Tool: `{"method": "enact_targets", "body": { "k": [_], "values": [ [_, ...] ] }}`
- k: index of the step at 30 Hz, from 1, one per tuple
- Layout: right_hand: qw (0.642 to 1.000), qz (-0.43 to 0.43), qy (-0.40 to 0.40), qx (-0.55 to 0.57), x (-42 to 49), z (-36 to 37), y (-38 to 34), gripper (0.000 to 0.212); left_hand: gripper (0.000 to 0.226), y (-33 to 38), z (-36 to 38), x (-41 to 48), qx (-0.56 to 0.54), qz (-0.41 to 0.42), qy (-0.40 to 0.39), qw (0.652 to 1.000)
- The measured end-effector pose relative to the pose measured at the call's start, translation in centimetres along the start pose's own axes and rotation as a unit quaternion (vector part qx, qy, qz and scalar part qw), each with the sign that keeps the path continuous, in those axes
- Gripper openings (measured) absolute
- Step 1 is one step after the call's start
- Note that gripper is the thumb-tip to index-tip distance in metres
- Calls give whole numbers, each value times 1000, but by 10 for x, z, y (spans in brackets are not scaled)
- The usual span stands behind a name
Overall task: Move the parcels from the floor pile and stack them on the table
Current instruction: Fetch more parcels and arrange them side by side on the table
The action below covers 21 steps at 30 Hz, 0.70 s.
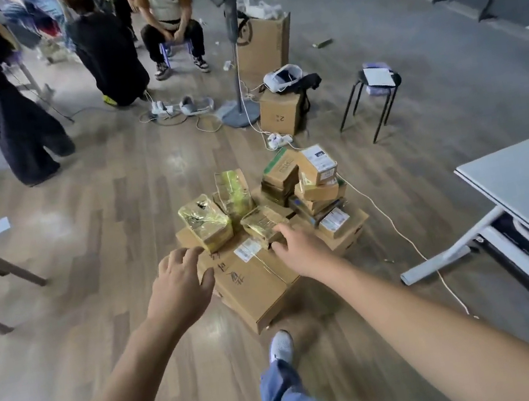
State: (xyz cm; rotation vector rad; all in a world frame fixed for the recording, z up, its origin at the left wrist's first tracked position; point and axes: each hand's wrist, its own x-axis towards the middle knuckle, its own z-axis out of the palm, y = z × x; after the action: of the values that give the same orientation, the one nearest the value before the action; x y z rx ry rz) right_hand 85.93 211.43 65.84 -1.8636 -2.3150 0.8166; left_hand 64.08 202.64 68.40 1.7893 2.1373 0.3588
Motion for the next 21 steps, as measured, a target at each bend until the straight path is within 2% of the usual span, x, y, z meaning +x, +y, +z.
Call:
{"method": "enact_targets", "body": {
  "k": [9,16,21],
  "values": [
    [997,40,2,62,182,13,-7,41,49,-35,10,180,32,-25,-65,997],
    [997,70,-31,27,282,29,-13,38,48,-57,47,293,36,-12,-144,989],
    [991,108,-69,39,344,73,-23,38,47,-95,87,379,50,9,-204,978]
  ]
}}
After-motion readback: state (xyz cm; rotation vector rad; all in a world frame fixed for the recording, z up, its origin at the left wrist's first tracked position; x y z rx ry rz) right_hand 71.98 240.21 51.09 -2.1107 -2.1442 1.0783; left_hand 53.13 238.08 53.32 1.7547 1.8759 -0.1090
